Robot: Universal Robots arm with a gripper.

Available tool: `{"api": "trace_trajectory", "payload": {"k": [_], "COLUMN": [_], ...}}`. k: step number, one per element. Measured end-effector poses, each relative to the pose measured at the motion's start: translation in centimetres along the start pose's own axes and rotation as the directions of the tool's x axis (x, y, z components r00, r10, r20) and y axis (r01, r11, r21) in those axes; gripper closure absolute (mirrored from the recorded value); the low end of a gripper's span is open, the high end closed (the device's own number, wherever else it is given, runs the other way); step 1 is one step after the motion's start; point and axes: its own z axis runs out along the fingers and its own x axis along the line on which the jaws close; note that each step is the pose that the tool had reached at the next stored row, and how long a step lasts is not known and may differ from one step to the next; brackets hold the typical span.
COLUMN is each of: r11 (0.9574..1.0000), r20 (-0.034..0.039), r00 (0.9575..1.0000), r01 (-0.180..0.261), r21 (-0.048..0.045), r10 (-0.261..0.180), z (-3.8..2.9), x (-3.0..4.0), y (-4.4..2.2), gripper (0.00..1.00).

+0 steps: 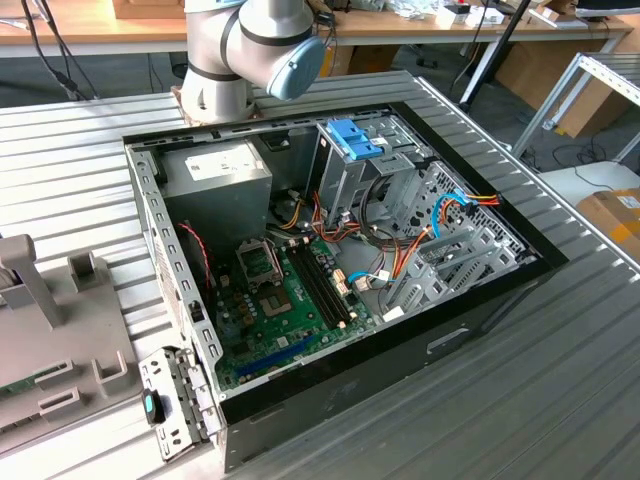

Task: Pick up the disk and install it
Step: 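Pick up the disk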

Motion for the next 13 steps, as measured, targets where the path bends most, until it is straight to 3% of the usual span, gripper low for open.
{"api": "trace_trajectory", "payload": {"k": [7,10,13], "r11": [0.9954,0.9946,0.9904], "r20": [0.0008,0.0009,0.0012], "r00": [0.9954,0.9946,0.9904], "r01": [0.095,0.104,0.138], "r21": [0.0004,0.0004,0.0006], "r10": [-0.095,-0.104,-0.138], "z": [0.0,0.0,0.0], "x": [0.0,0.0,0.0], "y": [0.0,0.0,0.0], "gripper": [0.89,0.89,0.89]}}
